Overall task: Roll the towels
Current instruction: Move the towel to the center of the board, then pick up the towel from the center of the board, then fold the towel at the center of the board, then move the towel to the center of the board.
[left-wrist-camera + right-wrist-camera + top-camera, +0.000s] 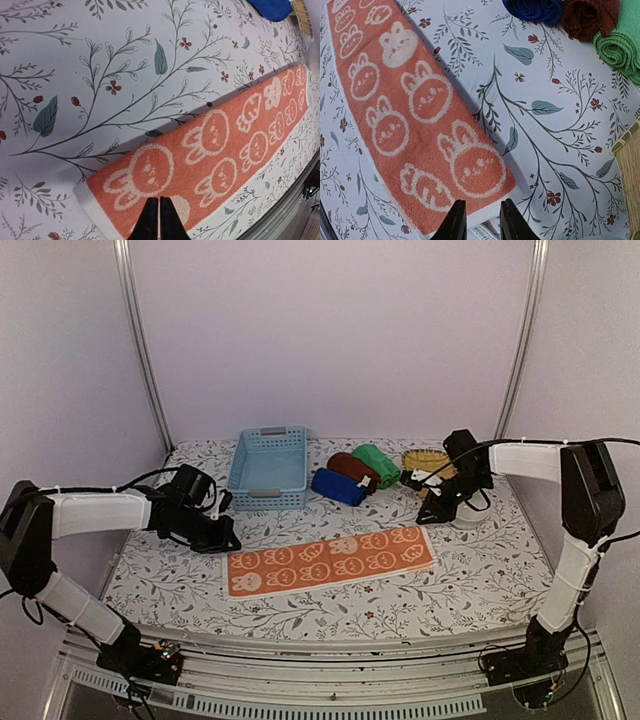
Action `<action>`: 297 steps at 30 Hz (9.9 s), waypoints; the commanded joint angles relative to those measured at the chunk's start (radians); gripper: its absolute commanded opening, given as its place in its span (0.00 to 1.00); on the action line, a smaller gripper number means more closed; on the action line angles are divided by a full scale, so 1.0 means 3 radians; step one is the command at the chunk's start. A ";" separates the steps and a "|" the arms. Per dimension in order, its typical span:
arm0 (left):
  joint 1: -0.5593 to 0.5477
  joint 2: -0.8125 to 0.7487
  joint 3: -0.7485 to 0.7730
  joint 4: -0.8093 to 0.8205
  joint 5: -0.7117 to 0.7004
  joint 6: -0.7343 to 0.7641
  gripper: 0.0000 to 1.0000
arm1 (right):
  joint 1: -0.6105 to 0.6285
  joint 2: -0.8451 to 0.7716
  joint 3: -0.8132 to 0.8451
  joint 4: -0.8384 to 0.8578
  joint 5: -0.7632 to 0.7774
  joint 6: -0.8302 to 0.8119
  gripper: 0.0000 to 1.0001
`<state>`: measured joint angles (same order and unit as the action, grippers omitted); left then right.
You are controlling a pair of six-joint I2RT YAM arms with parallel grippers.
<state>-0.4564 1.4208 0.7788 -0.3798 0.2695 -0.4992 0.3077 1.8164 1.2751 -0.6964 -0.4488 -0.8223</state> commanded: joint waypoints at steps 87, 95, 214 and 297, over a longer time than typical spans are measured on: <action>-0.0381 0.0593 0.0027 0.0142 -0.0713 0.0094 0.00 | 0.0321 0.1303 0.0762 -0.0233 0.1321 0.1481 0.31; -0.0379 0.0572 0.0023 0.0135 -0.0733 0.0106 0.00 | 0.0311 0.1332 0.0827 -0.0235 0.1451 0.1459 0.21; -0.0377 0.0415 -0.0524 0.0642 -0.0844 -0.0140 0.00 | 0.1910 0.2788 0.3276 0.0803 -0.1875 0.4084 0.02; -0.0574 0.0692 0.0835 0.0000 -0.0854 0.0334 0.00 | 0.1269 0.0737 0.0841 -0.0326 -0.1158 0.1720 0.27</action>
<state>-0.5968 1.6165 0.9752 -0.3992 -0.0196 -0.4610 0.6880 2.1551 1.5467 -0.7200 -0.6403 -0.2020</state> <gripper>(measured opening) 0.008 0.261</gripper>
